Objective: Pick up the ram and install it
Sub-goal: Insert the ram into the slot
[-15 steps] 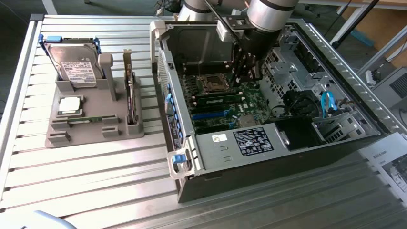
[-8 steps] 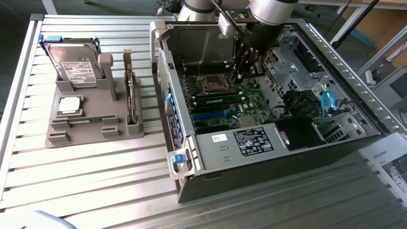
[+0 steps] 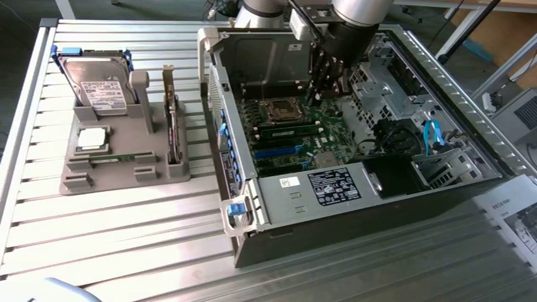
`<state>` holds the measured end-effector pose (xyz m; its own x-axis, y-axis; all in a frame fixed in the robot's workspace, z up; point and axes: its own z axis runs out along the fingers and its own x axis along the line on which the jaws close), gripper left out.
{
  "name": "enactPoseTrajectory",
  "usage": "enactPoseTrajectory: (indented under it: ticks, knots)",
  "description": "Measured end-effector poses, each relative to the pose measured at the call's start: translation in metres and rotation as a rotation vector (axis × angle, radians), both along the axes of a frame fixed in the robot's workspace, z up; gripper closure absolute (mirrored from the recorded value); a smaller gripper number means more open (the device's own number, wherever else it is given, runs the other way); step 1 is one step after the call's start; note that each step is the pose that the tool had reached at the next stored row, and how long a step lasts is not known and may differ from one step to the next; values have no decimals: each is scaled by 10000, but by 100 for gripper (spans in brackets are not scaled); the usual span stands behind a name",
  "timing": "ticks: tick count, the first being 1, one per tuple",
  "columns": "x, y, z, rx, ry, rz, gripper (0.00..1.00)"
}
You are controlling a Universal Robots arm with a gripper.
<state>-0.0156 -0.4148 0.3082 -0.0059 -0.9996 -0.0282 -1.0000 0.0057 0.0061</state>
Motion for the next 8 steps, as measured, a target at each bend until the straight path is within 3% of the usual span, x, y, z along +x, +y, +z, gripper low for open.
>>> enactPoseTrajectory:
  ticks: [8]
  knots:
    - [0,0,120,-2,1,0,81]
